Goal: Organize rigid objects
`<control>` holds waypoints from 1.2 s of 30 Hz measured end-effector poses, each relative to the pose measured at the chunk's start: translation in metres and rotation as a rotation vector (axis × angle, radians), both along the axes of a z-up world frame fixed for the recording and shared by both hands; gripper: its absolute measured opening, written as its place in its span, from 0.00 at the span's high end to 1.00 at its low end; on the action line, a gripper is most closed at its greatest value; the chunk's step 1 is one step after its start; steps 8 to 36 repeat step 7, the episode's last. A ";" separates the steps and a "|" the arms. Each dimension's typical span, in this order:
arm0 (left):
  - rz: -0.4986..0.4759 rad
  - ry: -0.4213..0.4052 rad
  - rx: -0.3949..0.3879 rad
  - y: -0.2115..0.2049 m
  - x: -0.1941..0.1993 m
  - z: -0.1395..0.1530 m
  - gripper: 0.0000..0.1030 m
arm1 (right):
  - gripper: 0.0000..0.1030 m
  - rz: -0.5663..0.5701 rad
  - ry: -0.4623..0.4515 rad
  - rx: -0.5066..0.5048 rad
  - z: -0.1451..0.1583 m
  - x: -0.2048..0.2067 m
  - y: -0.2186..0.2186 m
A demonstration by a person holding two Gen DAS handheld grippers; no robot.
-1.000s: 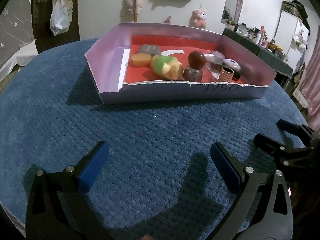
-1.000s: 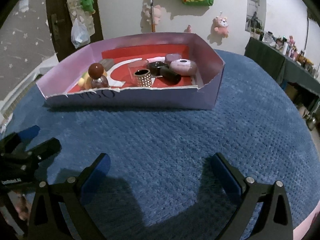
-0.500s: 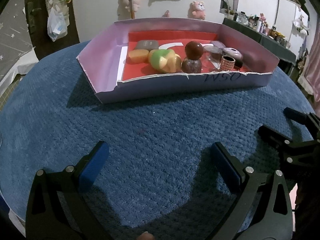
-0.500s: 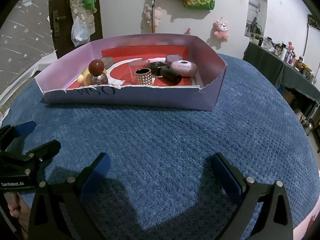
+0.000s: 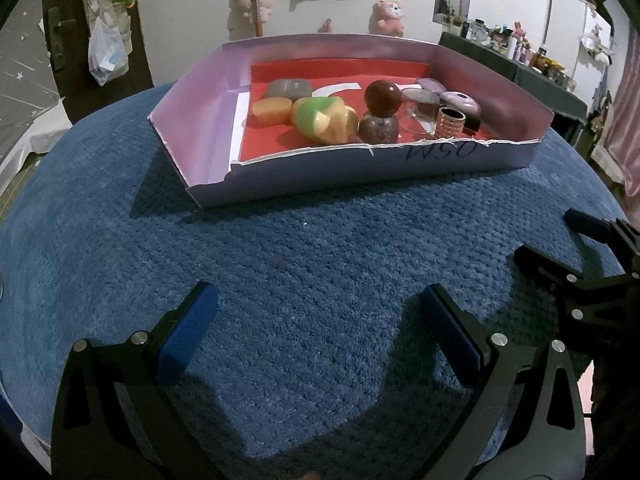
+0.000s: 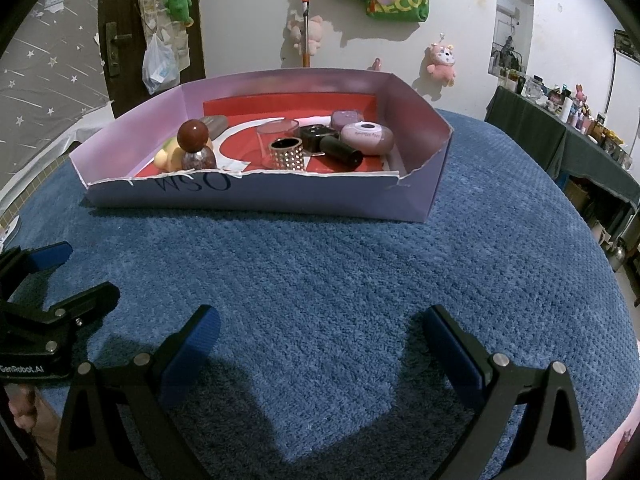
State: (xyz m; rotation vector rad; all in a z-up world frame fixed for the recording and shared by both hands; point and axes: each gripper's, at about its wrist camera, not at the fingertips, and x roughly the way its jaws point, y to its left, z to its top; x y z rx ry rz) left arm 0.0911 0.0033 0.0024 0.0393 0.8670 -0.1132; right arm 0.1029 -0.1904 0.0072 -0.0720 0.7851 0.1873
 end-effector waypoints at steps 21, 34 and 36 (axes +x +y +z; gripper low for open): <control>0.000 -0.001 -0.001 0.001 -0.001 0.000 0.00 | 0.00 0.000 0.000 0.000 0.000 0.000 0.000; 0.000 -0.001 -0.001 0.001 -0.001 0.000 0.00 | 0.00 0.000 0.000 0.000 0.000 0.000 0.000; 0.000 -0.001 -0.001 0.001 -0.001 0.000 0.00 | 0.00 0.000 0.000 0.000 0.000 0.000 0.000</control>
